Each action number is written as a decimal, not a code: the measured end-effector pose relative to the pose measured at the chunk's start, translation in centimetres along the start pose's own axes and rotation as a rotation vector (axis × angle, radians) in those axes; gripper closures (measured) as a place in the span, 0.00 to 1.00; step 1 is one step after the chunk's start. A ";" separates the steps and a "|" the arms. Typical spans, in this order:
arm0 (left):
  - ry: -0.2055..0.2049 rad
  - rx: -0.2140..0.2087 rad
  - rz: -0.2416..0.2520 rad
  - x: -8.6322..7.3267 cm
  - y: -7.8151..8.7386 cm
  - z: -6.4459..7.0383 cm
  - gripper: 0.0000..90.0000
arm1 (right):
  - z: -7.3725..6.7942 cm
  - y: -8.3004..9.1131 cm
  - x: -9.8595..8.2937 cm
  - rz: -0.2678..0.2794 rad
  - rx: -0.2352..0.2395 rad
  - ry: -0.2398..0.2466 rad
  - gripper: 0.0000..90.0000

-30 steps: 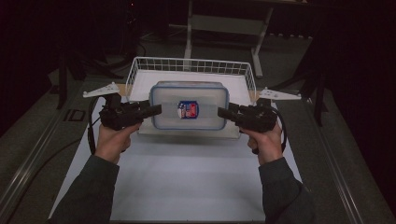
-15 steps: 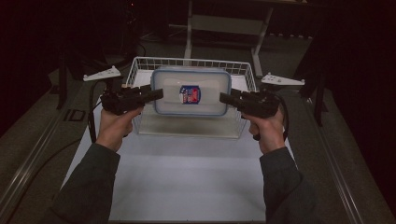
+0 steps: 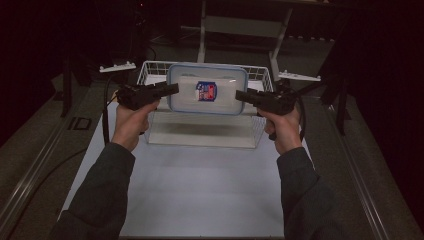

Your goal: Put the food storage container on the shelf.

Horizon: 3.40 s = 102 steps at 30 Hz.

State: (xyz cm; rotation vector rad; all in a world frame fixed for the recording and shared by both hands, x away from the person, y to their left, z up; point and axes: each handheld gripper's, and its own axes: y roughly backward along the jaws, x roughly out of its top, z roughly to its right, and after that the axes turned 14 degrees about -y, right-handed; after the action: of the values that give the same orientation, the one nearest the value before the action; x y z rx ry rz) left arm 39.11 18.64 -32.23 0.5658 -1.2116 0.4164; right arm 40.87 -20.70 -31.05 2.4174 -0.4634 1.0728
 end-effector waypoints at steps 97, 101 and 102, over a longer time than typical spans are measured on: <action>-0.392 0.290 -0.346 -13.4 9.0 8.2 0.45 | -1.3 6.2 -15.4 -0.175 -0.328 0.352 0.46; -0.370 0.304 -0.330 -14.9 10.1 7.9 0.44 | -0.7 7.0 -16.5 -0.166 -0.329 0.316 0.45; -0.370 0.304 -0.330 -14.9 10.1 7.9 0.44 | -0.7 7.0 -16.5 -0.166 -0.329 0.316 0.45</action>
State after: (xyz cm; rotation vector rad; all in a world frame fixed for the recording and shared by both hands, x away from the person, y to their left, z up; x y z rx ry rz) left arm 22.75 21.75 -42.65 1.1247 -1.3836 0.2183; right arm 26.56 -24.29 -41.29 1.9228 -0.2989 1.1750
